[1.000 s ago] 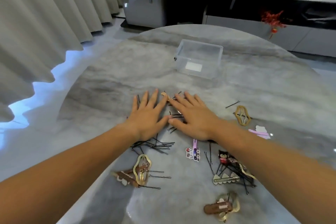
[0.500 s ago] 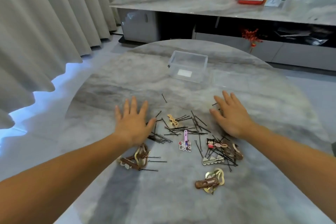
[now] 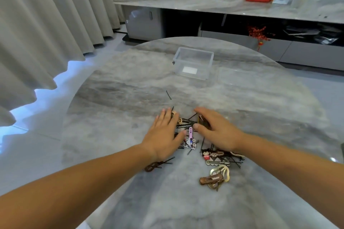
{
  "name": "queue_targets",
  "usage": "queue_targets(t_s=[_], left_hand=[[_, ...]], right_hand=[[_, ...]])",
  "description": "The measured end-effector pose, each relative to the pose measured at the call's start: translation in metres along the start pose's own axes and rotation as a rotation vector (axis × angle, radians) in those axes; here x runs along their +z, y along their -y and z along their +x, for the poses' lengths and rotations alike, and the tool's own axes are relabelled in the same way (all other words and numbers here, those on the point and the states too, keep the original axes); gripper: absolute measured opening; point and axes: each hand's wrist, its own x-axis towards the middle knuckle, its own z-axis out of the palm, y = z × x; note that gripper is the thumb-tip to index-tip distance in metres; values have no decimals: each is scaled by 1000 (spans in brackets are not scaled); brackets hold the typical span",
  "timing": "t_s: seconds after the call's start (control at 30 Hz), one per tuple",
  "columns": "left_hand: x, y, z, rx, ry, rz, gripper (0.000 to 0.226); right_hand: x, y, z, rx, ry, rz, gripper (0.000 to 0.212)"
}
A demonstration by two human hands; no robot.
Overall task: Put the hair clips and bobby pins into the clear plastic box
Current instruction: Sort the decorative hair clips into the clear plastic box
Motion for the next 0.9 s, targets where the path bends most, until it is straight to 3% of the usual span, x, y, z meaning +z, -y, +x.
queue_targets(t_s=[0.07,0.13,0.2,0.3,0.43,0.53,0.7,0.8,0.9], left_hand=[[-17,0,-4,-12,41,-90,83],[-38,7,-8,-23,90,-80,100],[-58,17,-14,-63,170,33,122],[-72,29,-25,-170,359,247,145],[-65,29,-29,-149,415,415,136],[-57,19,-24,-76,387,326,119],[-51,10,-19,-3,286,182,95],[-51,10,-18,19,235,121,75],[-51,12,-17,33,200,121,60]], right_hand=[[-23,-5,-14,31,47,-90,80],[-39,-15,-29,68,198,-330,106],[-45,-19,-41,144,332,-492,126],[-36,-16,-56,187,403,-555,141],[-16,-10,-62,142,352,-584,146],[-9,-10,-54,94,286,-476,134],[-11,-6,-43,14,167,-285,88],[-21,-5,-40,20,150,-196,74],[-26,-4,-37,-22,79,-291,48]])
